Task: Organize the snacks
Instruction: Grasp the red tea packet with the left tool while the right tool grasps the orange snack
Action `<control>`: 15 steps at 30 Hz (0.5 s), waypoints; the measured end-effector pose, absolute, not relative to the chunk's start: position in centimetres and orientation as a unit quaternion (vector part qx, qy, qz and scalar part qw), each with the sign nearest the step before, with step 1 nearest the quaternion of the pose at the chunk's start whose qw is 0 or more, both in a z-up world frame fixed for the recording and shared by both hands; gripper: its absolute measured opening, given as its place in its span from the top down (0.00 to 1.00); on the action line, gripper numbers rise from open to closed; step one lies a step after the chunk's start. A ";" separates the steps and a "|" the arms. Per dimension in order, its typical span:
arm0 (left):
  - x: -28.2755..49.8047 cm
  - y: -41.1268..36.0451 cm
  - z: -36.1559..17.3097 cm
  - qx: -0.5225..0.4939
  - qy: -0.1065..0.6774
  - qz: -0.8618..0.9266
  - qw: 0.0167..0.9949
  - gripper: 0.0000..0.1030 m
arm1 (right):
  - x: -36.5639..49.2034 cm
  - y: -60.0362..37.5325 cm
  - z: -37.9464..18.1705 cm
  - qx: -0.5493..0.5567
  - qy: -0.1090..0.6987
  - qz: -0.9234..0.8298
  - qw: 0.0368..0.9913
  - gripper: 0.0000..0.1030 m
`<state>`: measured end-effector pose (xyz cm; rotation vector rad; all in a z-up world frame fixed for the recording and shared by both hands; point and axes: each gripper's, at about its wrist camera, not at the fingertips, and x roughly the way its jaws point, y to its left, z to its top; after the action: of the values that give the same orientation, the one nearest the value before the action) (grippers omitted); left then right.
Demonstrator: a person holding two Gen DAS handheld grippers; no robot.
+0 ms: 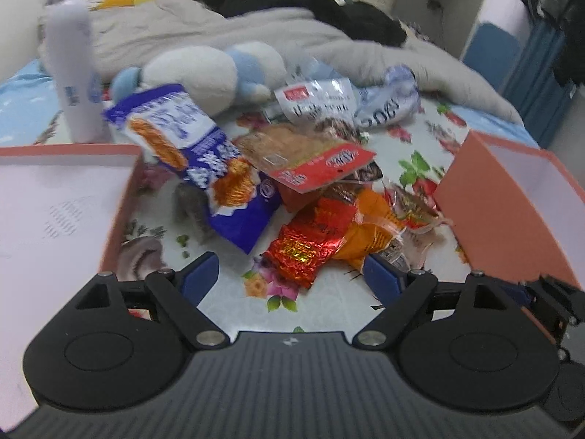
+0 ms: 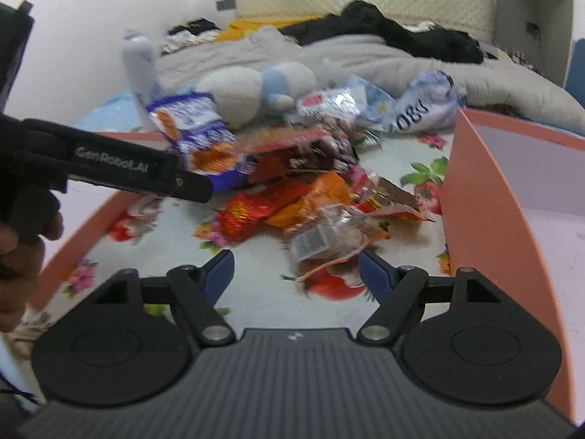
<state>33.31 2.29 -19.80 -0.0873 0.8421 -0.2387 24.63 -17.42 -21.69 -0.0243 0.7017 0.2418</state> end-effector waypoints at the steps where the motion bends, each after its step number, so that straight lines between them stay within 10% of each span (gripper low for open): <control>1: 33.9 2.1 -20.3 -0.040 0.412 -0.119 0.903 0.13 | 25.3 -17.5 -22.1 -0.010 0.348 0.113 0.930 0.26; 11: 37.4 0.3 -25.1 -0.010 0.431 -0.138 0.892 0.15 | 28.8 -17.1 -25.8 0.022 0.401 0.090 0.912 0.32; 15: 37.9 0.2 -26.0 -0.010 0.431 -0.138 0.892 0.29 | 28.9 -16.9 -25.7 0.015 0.389 0.087 0.917 0.61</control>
<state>37.85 0.23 -26.01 -0.0200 0.8936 -0.2874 28.88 -16.91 -25.73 0.0312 0.8003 0.1799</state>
